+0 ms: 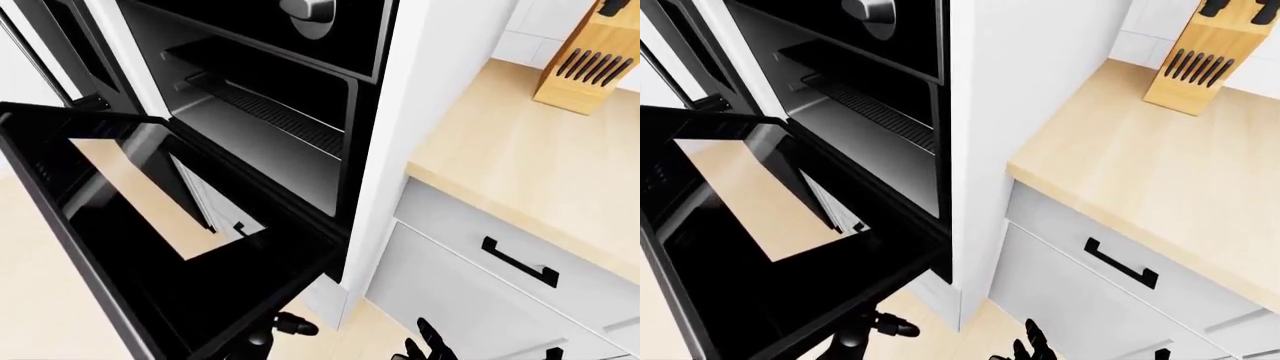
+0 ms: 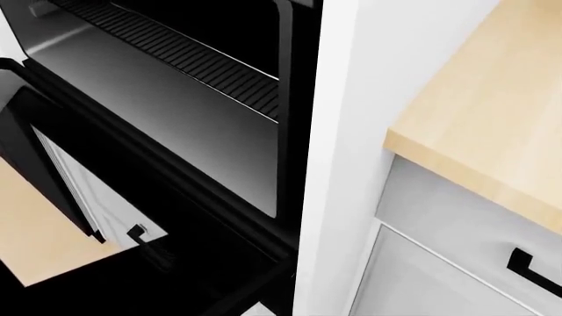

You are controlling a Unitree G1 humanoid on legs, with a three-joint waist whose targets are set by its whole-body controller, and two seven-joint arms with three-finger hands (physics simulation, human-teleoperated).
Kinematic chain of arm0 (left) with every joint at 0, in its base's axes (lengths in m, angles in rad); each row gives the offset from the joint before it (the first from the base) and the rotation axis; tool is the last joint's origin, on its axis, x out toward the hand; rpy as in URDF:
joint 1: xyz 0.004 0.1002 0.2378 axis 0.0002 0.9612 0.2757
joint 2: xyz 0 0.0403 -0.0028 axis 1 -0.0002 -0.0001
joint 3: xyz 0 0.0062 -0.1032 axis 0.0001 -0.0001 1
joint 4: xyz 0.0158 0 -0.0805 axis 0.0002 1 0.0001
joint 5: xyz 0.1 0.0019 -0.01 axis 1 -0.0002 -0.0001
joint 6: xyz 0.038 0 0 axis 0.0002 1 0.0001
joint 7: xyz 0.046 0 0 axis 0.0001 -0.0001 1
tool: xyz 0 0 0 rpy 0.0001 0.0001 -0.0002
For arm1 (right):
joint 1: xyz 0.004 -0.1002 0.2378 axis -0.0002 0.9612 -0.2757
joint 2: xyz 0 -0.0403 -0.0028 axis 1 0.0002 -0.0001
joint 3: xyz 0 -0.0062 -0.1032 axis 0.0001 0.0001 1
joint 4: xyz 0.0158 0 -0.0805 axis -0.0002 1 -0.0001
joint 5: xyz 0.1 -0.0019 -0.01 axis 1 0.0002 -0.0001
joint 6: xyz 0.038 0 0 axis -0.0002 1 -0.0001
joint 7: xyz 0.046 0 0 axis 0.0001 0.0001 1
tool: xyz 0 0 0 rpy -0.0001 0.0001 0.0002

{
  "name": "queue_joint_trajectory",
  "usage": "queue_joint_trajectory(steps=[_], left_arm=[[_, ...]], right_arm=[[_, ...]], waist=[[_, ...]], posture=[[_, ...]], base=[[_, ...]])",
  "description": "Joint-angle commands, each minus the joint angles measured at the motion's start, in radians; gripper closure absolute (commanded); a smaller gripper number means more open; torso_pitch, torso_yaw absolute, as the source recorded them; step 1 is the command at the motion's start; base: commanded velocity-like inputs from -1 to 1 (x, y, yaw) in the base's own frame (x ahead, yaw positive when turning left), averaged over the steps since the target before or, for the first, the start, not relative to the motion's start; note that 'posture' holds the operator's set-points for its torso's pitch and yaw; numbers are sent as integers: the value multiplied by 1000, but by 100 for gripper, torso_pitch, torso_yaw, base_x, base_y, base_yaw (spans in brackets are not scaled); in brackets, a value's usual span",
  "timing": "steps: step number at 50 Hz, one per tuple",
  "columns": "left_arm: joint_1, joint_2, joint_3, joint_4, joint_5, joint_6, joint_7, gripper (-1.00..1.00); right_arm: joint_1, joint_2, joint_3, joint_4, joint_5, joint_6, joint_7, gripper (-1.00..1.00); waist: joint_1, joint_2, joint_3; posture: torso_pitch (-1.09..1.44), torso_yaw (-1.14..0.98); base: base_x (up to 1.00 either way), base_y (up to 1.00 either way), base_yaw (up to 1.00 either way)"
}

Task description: Close the oven door.

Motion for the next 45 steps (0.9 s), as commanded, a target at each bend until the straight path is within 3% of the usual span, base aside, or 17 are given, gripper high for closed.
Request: queue_joint_trajectory(steps=[1, 15, 30, 45], left_arm=[[-18, -1, -5, -32, -7, -35, 0, -100], [65, -14, -55, -213, -29, -22, -36, -100], [122, -21, -71, -370, -34, 53, -69, -100], [216, -33, -91, -675, -45, 222, -132, -100]], right_arm=[[-10, -7, -1, -16, 3, -19, 8, -100], [-9, -6, -2, -16, 4, -21, 9, -100], [-13, -6, -1, -16, 2, -17, 7, -100], [-12, -6, -2, -16, 3, -17, 10, -100]], waist=[[0, -2, -15], [1, -4, -14], [3, -5, -12], [3, -4, -11]], posture=[[0, 0], [0, 0], [0, 0], [0, 0]], base=[[0, 0, 0], [0, 0, 0], [0, 0, 0], [0, 0, 0]])
